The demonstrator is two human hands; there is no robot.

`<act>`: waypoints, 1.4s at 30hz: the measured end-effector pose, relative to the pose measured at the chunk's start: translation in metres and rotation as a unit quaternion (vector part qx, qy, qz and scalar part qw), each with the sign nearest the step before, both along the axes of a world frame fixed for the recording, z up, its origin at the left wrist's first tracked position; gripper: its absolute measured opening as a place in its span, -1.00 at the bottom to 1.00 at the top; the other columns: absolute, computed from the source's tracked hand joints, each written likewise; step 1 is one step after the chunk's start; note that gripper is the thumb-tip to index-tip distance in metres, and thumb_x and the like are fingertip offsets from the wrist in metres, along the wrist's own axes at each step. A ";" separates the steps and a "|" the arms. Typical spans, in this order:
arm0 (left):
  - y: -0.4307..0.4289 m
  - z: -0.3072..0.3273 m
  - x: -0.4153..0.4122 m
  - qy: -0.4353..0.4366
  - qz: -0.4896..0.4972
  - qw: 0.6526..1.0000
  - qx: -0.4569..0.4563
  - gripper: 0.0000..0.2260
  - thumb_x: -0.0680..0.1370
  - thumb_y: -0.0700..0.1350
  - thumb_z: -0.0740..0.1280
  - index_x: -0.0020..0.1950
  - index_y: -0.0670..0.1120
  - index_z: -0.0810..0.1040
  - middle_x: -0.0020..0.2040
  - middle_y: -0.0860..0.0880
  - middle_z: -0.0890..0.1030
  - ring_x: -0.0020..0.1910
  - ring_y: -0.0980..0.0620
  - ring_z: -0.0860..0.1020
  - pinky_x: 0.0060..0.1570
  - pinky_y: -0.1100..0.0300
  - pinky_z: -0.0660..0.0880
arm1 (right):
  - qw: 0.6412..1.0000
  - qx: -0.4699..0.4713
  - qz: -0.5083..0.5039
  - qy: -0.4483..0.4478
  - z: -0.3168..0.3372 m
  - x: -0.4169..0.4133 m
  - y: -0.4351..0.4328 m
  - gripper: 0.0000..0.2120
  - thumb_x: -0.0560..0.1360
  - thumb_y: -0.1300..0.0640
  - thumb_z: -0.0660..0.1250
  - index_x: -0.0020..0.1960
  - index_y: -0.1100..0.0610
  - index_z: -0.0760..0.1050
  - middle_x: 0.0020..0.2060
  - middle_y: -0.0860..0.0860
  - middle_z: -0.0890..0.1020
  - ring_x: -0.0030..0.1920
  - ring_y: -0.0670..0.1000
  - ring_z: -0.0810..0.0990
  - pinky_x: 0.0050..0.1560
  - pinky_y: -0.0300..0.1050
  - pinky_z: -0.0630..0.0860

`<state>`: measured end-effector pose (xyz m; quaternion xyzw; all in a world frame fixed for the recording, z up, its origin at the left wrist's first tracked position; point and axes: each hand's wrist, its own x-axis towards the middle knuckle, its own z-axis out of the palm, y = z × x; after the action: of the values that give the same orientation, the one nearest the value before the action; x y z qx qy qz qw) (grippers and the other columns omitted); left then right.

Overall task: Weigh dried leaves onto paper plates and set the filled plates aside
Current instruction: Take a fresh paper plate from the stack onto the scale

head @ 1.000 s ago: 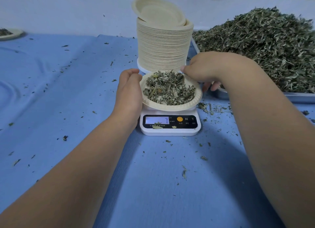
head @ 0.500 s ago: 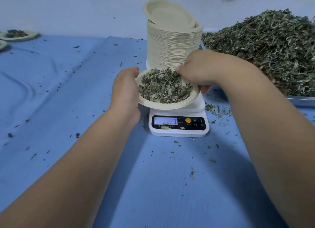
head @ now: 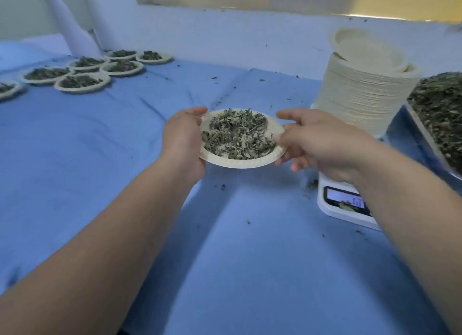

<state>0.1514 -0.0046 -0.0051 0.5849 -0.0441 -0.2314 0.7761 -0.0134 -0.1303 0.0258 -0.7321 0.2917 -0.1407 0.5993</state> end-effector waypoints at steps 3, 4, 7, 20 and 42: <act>0.039 -0.002 0.034 -0.011 0.044 0.999 0.017 -0.67 0.63 -0.28 0.12 0.04 -0.02 0.65 0.05 -0.11 0.65 -0.10 -0.10 0.69 -0.04 -0.09 0.67 | 0.989 0.131 0.021 -0.059 -0.006 0.037 0.025 -0.40 0.57 0.41 0.28 0.53 0.07 0.25 -0.05 0.09 0.74 -0.32 0.09 0.70 -0.50 -0.19 0.50; 0.052 -0.003 0.045 -0.014 0.057 0.998 0.022 -0.68 0.63 -0.28 0.12 0.05 -0.02 0.65 0.07 -0.11 0.65 -0.11 -0.09 0.69 -0.08 -0.05 0.67 | 0.985 0.156 0.024 -0.068 -0.007 0.050 0.034 -0.40 0.56 0.42 0.27 0.52 0.08 0.26 -0.08 0.08 0.75 -0.30 0.11 0.71 -0.48 -0.19 0.51; 0.088 -0.008 0.081 -0.037 0.107 0.993 0.046 -0.70 0.63 -0.25 0.13 0.02 -0.01 0.64 0.05 -0.06 0.62 0.02 -0.16 0.67 0.07 -0.10 0.67 | 0.978 0.199 0.033 -0.058 -0.015 0.093 0.065 -0.41 0.54 0.43 0.29 0.48 0.06 0.28 -0.08 0.13 0.75 -0.25 0.14 0.73 -0.48 -0.19 0.52; 0.206 -0.036 0.224 -0.085 0.291 0.942 0.143 -0.75 0.57 -0.10 0.16 0.25 0.01 0.42 -0.05 0.05 0.55 -0.27 0.04 0.54 -0.26 0.18 0.49 | 0.979 0.201 0.031 0.010 -0.050 0.298 0.173 -0.89 0.55 0.38 0.31 -0.04 0.20 0.46 -0.24 0.11 0.66 -0.39 0.01 0.65 -0.60 -0.31 0.41; 0.228 -0.040 0.254 -0.086 0.303 0.944 0.100 -0.88 0.61 -0.12 0.18 -0.02 0.06 0.48 0.02 0.02 0.63 0.09 -0.07 0.61 0.19 -0.12 0.54 | 0.976 0.204 -0.009 -0.077 -0.059 0.532 0.247 -0.53 0.42 0.56 0.31 0.29 0.29 0.50 0.17 0.18 0.62 -0.35 0.02 0.66 -0.37 -0.16 0.63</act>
<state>0.4049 0.2230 -0.0449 0.6631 0.0923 0.0622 0.7402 0.5183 0.1166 -0.0334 -0.5788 0.2740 -0.1400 0.7552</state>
